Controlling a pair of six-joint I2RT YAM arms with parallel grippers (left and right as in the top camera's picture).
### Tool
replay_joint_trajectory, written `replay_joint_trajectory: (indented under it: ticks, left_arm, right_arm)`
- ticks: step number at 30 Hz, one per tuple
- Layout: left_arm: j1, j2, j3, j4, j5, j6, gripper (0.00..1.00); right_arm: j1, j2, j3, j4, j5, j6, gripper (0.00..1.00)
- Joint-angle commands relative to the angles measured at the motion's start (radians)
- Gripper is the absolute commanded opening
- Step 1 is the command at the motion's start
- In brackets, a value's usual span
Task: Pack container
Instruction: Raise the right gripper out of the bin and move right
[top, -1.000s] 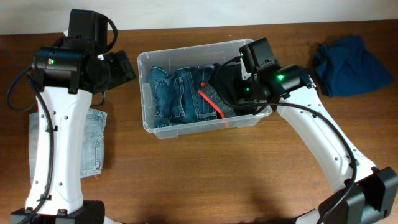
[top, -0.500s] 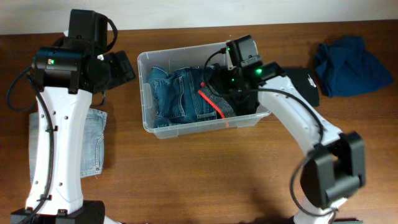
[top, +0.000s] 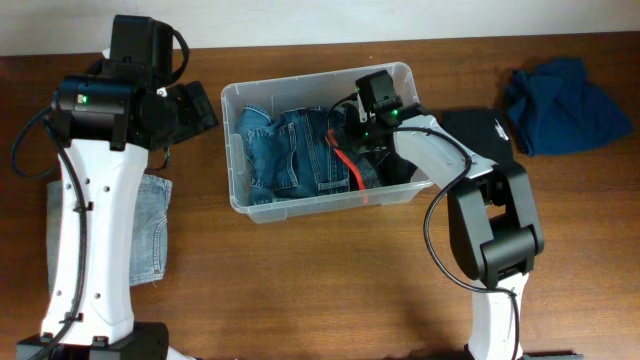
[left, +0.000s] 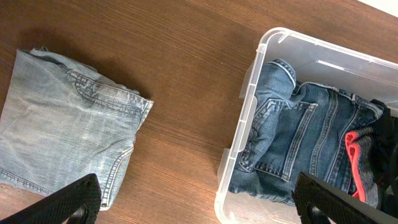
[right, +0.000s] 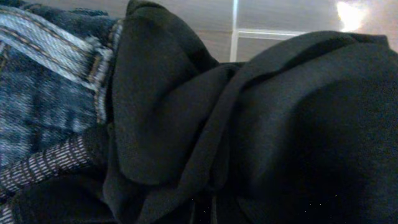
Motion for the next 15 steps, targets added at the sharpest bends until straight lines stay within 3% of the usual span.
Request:
replay_joint_trajectory:
  ticks: [1,11,15]
  left_arm:
    - [0.004,0.004,-0.002,0.000,-0.001,0.010,0.99]
    - [0.004,0.004,-0.002,0.000,-0.001,0.010,0.99]
    - [0.004,0.004,-0.002,0.000,-0.001,0.010,0.99]
  right_arm:
    - [-0.029,-0.002,-0.016,-0.085,0.025,-0.038,0.04]
    - [-0.043,-0.366,0.144,-0.230,0.026,-0.043,0.04]
    - [-0.125,-0.517,0.148,-0.273,0.026,-0.011,0.04]
